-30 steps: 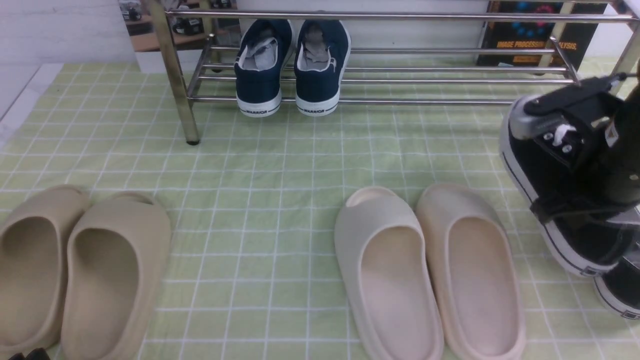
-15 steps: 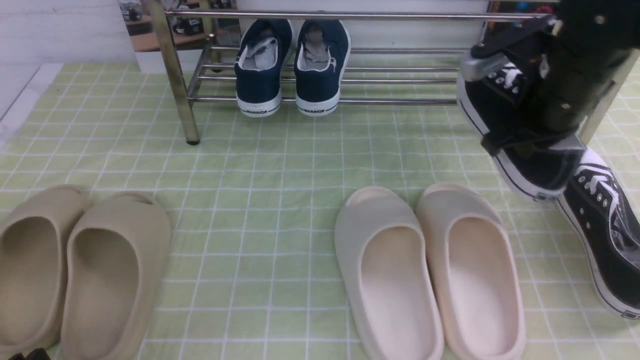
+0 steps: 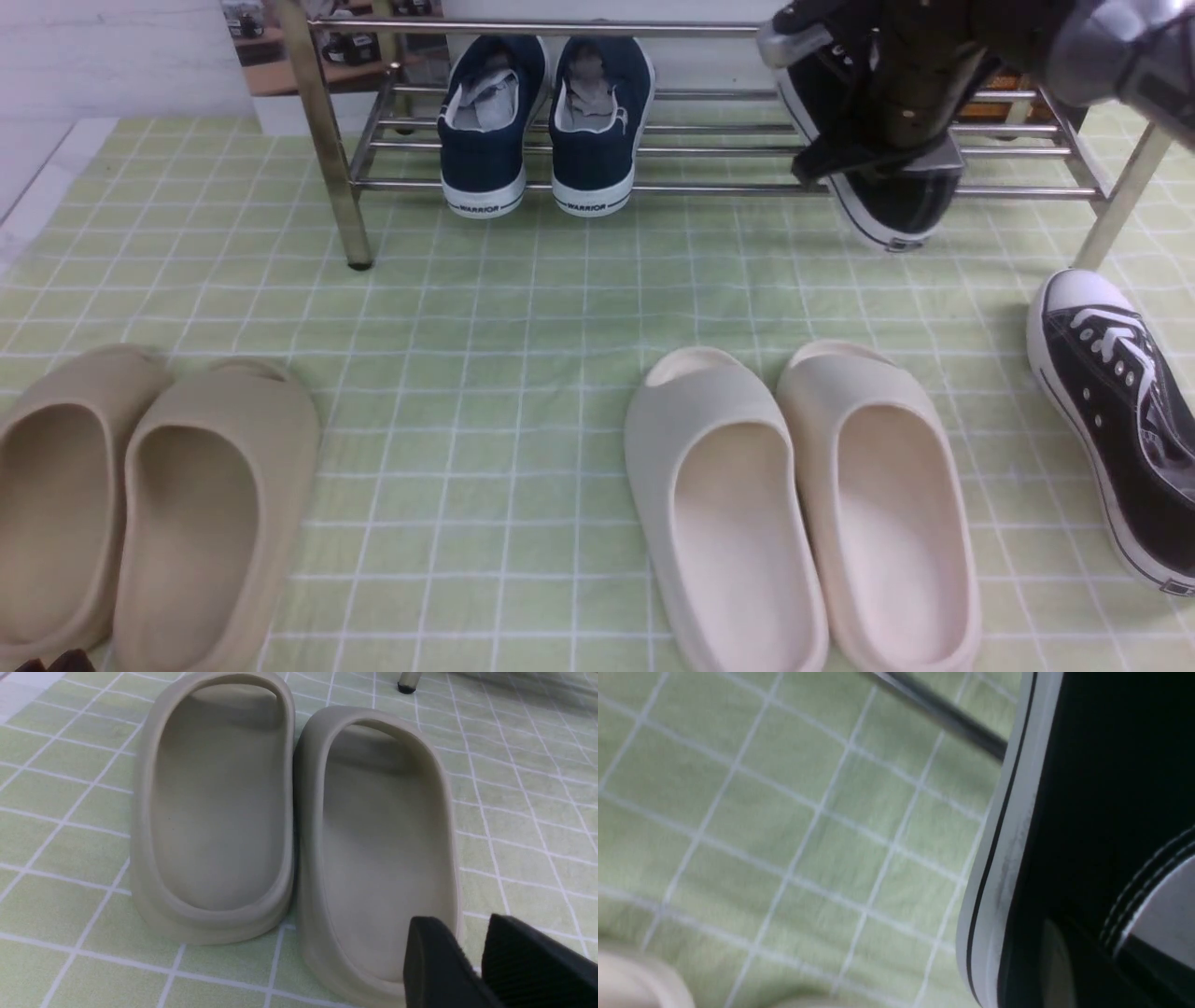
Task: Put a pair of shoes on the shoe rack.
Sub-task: Use the right arm to put a shoe into the shoe rack, then use the right arm to grab the shoe closest to it
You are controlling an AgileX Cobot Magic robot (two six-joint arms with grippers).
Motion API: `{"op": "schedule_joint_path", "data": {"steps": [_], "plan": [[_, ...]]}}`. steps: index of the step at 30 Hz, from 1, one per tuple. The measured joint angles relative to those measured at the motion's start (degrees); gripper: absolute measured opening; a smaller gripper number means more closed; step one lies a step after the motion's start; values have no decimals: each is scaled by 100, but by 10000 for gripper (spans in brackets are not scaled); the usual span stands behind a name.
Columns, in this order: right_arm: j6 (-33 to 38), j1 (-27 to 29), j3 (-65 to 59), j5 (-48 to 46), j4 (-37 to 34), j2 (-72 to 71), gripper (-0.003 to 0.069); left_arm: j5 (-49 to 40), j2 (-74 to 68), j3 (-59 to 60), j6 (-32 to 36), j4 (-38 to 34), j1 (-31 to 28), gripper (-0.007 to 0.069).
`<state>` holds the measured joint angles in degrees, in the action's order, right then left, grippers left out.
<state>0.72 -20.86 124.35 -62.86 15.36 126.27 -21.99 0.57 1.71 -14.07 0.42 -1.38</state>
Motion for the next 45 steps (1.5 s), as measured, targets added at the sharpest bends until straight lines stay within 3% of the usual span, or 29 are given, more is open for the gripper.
{"op": "schedule_joint_path", "data": {"steps": [14, 18, 23, 27, 31, 34, 39, 45], "plan": [[-181, 0, 419, 395, 158, 551, 40, 0, 0, 0, 0, 0, 0, 188], [-359, 0, 513, 622, 285, 535, 173, 0, 0, 0, 0, 0, 0, 190], [-452, 0, 593, -70, 298, 279, 409, 0, 0, 0, 0, 0, 0, 191], [-189, 0, 619, -703, 274, -30, 481, 0, 0, 0, 0, 0, 0, 197], [73, 34, 528, -812, 122, -335, 459, 0, 0, 0, 0, 0, 0, 202], [112, 139, -10, -831, -231, -712, 376, 0, 0, 0, 0, 0, 0, 205], [221, 420, -1637, -826, -879, -1785, 205, 0, 0, 0, 0, 0, 0, 211], [-72, 657, -3837, -825, -964, -3108, 127, 0, 0, 0, 0, 0, 0, 218]]}}
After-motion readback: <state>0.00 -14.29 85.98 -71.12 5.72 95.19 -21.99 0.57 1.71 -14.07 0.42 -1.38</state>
